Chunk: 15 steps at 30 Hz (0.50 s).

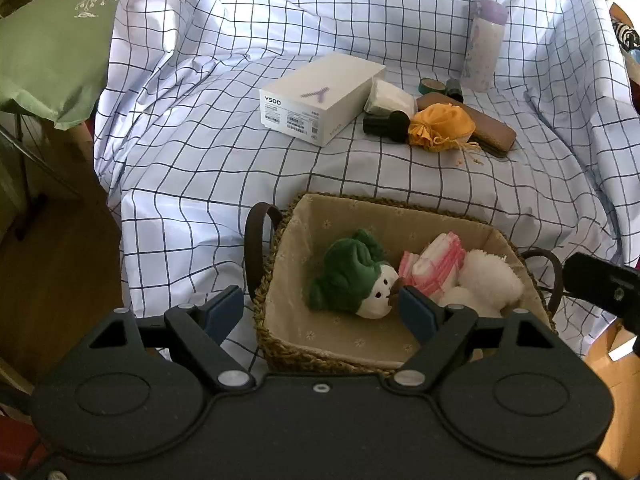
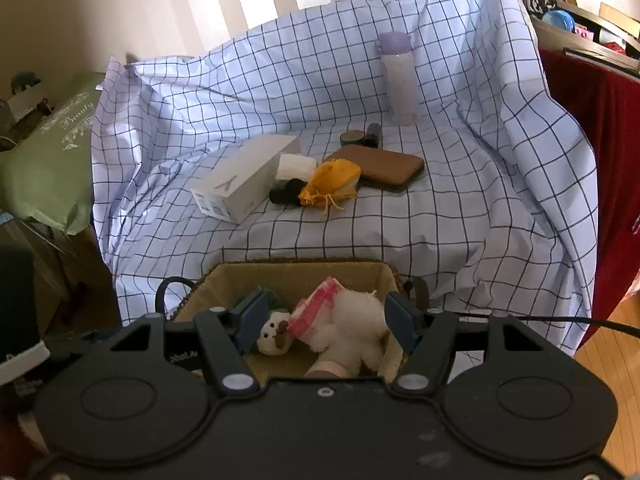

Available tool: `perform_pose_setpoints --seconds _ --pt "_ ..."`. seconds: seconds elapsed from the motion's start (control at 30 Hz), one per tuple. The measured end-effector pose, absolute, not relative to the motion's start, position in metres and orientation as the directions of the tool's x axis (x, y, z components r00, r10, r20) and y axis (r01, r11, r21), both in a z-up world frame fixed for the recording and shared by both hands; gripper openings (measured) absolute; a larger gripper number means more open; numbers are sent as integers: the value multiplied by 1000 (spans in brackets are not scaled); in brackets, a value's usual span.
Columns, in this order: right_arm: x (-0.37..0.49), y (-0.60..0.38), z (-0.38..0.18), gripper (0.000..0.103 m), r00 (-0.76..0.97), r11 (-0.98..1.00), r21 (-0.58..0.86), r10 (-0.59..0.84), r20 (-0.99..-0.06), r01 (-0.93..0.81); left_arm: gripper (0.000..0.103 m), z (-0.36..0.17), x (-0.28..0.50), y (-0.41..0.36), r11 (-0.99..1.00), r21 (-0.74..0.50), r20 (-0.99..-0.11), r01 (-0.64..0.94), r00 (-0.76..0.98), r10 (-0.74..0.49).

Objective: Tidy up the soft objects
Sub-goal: 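Open the left tool to drop the plush while the right tool releases the tape roll into the basket, then withdraw both tools from the basket toward the items on the cloth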

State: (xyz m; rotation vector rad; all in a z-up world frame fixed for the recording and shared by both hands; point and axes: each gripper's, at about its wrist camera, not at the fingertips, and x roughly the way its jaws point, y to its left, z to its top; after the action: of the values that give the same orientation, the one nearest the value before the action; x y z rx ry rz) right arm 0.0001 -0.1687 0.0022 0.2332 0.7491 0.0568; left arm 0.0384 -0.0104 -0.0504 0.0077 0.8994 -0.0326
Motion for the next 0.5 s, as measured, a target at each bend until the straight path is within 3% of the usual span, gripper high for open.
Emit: perform_pose_setpoints --seconds 0.5 --pt "2 -170 -6 67 703 972 228 124 -700 56 81 -52 36 -9 1000 5 -782 31 623 -15"
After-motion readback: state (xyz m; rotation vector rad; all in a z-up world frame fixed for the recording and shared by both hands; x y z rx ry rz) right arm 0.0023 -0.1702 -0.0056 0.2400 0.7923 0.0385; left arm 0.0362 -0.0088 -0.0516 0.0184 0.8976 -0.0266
